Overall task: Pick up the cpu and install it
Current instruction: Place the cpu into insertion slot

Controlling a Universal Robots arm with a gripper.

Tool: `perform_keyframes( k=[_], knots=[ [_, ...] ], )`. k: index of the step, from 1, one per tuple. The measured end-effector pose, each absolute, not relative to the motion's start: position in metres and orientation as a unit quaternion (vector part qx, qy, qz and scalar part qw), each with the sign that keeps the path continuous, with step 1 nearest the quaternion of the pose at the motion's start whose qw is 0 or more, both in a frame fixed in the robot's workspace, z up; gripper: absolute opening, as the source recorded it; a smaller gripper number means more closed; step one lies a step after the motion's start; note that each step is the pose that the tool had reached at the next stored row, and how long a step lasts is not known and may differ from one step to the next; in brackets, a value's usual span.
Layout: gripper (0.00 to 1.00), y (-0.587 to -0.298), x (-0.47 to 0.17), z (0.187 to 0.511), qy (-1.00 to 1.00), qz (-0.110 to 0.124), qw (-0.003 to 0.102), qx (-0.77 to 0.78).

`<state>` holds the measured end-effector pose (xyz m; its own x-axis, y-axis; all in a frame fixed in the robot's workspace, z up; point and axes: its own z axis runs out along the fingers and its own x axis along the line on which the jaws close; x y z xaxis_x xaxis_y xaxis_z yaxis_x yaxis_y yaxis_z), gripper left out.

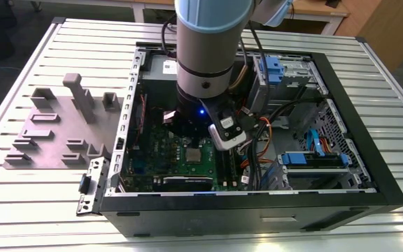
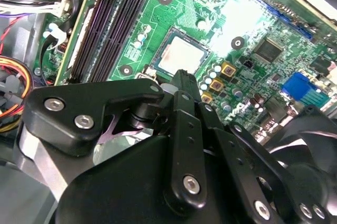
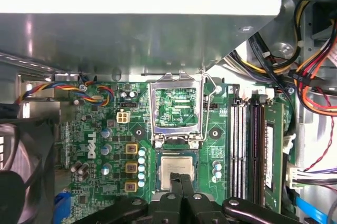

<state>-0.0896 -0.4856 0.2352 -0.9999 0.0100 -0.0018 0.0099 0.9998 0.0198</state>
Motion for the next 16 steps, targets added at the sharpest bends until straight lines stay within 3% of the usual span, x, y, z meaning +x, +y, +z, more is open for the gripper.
perform_keyframes(
  k=[16],
  knots=[
    [0.11, -0.485, -0.09, 0.259, 1.0, 0.009, 0.002, 0.005]
  ],
)
